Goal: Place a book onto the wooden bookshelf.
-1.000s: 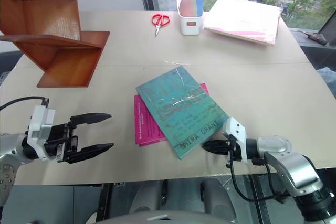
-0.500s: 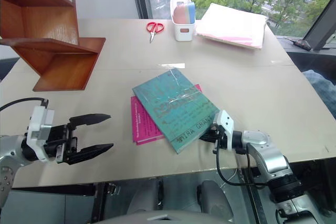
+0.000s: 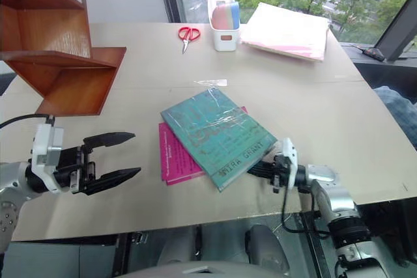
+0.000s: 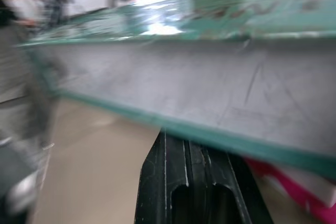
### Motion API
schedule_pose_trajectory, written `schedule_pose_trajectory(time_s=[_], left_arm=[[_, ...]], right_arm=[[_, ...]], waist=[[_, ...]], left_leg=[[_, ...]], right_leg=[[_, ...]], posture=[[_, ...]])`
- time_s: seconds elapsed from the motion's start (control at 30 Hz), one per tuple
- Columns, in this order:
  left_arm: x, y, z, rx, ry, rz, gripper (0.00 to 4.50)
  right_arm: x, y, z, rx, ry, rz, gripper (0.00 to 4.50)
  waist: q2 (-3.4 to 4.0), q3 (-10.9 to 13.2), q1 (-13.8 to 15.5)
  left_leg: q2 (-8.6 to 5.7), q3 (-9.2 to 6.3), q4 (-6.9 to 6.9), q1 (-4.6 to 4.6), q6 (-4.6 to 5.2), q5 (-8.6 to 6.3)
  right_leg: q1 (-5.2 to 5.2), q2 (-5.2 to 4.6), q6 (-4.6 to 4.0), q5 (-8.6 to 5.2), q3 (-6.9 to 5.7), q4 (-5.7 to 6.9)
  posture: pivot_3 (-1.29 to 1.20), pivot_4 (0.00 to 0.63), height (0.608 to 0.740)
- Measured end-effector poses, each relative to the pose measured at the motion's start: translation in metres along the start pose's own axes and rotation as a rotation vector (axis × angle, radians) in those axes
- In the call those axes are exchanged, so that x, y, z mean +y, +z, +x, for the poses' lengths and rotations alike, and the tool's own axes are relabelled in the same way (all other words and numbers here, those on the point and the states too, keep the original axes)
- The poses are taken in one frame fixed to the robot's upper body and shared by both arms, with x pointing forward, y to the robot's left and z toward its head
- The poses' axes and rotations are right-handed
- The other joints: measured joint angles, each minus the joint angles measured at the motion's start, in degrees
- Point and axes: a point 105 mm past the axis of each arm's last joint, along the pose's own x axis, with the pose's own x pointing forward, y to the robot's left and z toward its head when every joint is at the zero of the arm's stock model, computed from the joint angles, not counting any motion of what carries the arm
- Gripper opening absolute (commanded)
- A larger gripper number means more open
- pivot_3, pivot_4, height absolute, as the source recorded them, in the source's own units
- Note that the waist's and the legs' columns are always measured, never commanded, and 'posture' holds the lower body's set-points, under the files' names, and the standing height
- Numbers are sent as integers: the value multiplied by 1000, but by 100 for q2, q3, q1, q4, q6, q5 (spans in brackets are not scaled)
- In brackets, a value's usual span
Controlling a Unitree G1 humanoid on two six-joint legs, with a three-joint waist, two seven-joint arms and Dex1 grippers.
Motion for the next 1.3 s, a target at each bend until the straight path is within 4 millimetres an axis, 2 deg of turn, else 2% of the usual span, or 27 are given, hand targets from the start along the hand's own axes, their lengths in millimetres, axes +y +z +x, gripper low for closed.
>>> schedule_pose_trajectory(time_s=[0.13,0.33,0.43,0.47,0.63,0.87,1.13,1.3], left_arm=[[1,-1,0,-3,12,-1,4500],[1,-1,0,-3,17,-1,4500],[1,-2,0,-1,19,0,4500],[1,-2,-1,0,20,3,4500],[1,-2,-1,-6,22,11,4500],[-1,-5,-2,-4,27,2,4500],[1,-7,-4,-14,61,-2,4500],[3,-8,-4,-13,83,-3,4500]], right_arm=[[4,-5,-16,52,35,-32,51],[11,-3,-19,169,59,-75,51],[24,2,-17,221,97,-38,51],[34,6,-15,234,124,-25,51],[46,36,0,224,190,-48,51],[32,75,17,219,175,-84,51],[24,86,57,242,197,-129,51],[26,98,83,224,224,-143,51]], waist=[[-6,-4,86],[-2,1,92],[38,27,78],[57,39,76],[67,45,32],[67,48,48],[66,48,46],[67,48,40]], left_leg=[[2,0,0,-6,2,-18],[2,2,0,-9,2,-19],[3,3,-1,-15,1,-20],[3,3,-3,-23,1,-20],[7,-1,7,-85,2,-19],[6,2,8,-94,2,-19],[6,2,8,-96,2,-19],[7,1,8,-96,2,-19]], right_leg=[[3,8,6,-3,-3,-22],[2,7,7,-4,-2,-29],[-3,8,7,-4,0,-33],[-7,9,7,-4,1,-33],[-70,26,29,9,5,-20],[-88,26,29,9,7,-19],[-92,29,30,10,8,-15],[-94,31,29,9,7,6]], posture=[[0,150,740],[0,150,740],[0,150,740],[0,150,740],[0,150,740],[0,150,740],[0,150,740],[0,150,740]])
